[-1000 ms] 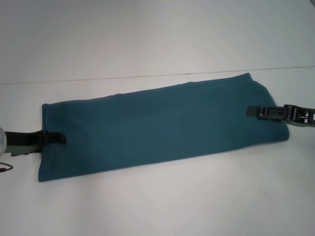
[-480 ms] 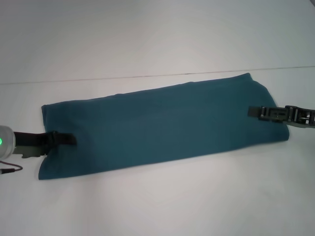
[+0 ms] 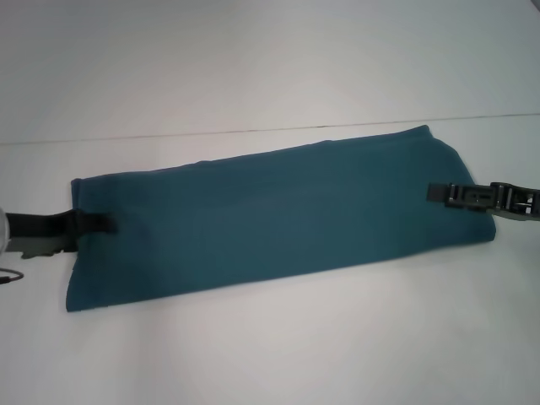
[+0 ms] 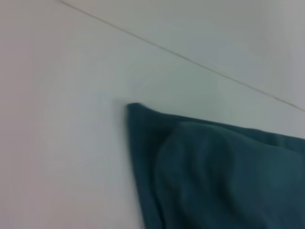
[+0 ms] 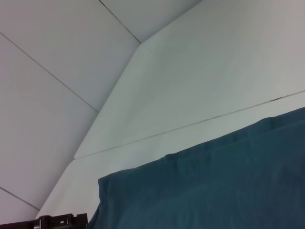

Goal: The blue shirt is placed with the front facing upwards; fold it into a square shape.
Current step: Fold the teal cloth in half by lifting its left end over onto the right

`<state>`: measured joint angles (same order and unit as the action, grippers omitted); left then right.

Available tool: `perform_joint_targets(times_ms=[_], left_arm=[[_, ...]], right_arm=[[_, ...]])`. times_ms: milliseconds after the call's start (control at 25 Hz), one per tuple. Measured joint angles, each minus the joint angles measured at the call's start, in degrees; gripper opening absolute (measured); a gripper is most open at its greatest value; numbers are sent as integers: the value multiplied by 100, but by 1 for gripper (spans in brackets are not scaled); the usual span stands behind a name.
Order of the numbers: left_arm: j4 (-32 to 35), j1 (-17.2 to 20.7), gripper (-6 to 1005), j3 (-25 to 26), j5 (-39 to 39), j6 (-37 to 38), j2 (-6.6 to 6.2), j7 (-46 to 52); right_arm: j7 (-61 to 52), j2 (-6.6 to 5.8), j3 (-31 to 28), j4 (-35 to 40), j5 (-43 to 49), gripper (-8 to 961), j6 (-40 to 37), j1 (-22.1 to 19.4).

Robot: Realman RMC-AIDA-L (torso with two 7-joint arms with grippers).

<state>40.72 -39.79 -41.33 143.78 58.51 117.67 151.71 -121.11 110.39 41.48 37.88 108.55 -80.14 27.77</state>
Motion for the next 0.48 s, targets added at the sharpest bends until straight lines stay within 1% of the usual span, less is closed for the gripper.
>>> perform_joint_targets(times_ms=[120, 480], left_arm=[[20, 27, 798, 2, 288, -151, 14, 155], [-13, 29, 799, -34, 470, -231, 25, 262]], right_arm=[[0, 0, 0, 0, 0, 704, 8, 0], [0, 0, 0, 0, 0, 704, 25, 1]])
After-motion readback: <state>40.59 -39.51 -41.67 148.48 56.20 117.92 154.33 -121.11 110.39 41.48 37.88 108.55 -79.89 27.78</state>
